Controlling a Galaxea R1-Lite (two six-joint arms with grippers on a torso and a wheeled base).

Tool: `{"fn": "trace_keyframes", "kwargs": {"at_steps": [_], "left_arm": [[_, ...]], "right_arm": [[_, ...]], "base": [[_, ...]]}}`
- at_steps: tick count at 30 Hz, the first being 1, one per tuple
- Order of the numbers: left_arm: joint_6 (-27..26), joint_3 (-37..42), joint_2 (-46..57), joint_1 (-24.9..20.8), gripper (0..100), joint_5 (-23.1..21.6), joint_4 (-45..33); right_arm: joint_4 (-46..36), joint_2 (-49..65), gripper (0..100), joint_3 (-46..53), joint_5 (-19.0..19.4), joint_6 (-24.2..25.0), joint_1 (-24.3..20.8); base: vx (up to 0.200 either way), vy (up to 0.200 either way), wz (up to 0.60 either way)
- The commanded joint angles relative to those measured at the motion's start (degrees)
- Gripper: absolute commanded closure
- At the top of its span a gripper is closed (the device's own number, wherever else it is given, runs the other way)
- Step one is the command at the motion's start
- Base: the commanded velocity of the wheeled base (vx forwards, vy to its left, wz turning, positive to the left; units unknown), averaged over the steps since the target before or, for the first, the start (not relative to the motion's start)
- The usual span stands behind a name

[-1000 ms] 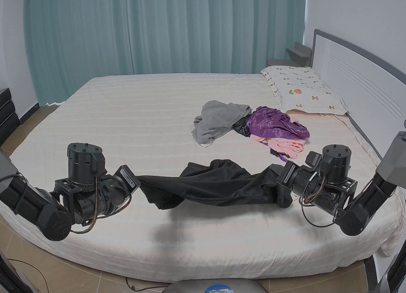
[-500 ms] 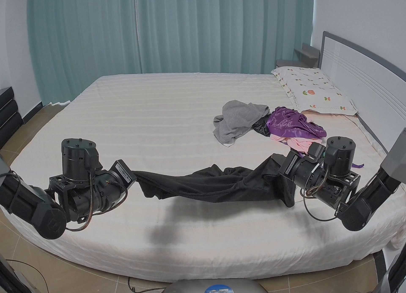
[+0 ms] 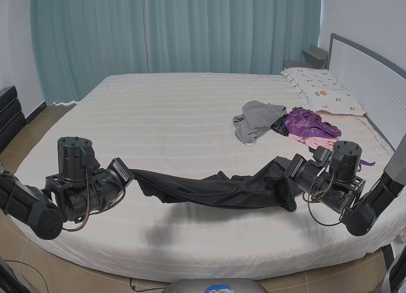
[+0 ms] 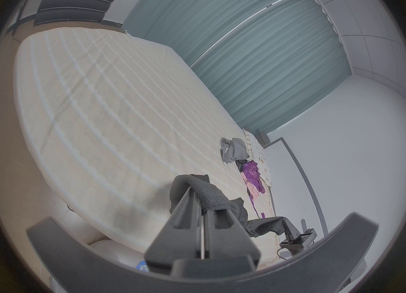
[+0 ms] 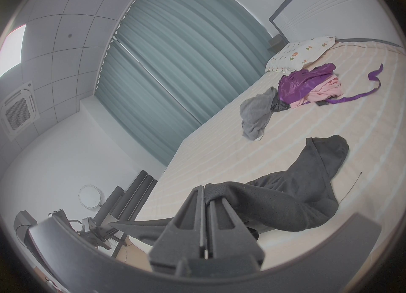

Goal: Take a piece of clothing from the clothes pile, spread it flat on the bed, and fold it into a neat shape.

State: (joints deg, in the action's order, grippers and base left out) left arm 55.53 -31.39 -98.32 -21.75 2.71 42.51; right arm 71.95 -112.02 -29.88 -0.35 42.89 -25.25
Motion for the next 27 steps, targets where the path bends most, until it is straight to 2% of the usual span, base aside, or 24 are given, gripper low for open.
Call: {"fn": "trace_keyframes", "kwargs": {"at_steps": [1, 19, 27], "left_arm": [[0.0, 0.1, 0.1, 0.0, 100, 0.0, 0.0], [-0.2, 0.5, -0.2, -0.6, 100, 0.0, -0.1], [-0.2, 1.6, 0.4, -0.8, 100, 0.0, 0.0]], "right_arm": [[0.0, 0.0, 100, 0.2, 0.0, 0.0, 0.1], [0.1, -0.4, 100, 1.2, -0.2, -0.3, 0.1], [-0.6, -0.4, 100, 0.5, -0.1, -0.6, -0.4]], "base": [[0.000, 0.200, 0.00], [0.000, 0.200, 0.00], [0.000, 0.000, 0.00]]}}
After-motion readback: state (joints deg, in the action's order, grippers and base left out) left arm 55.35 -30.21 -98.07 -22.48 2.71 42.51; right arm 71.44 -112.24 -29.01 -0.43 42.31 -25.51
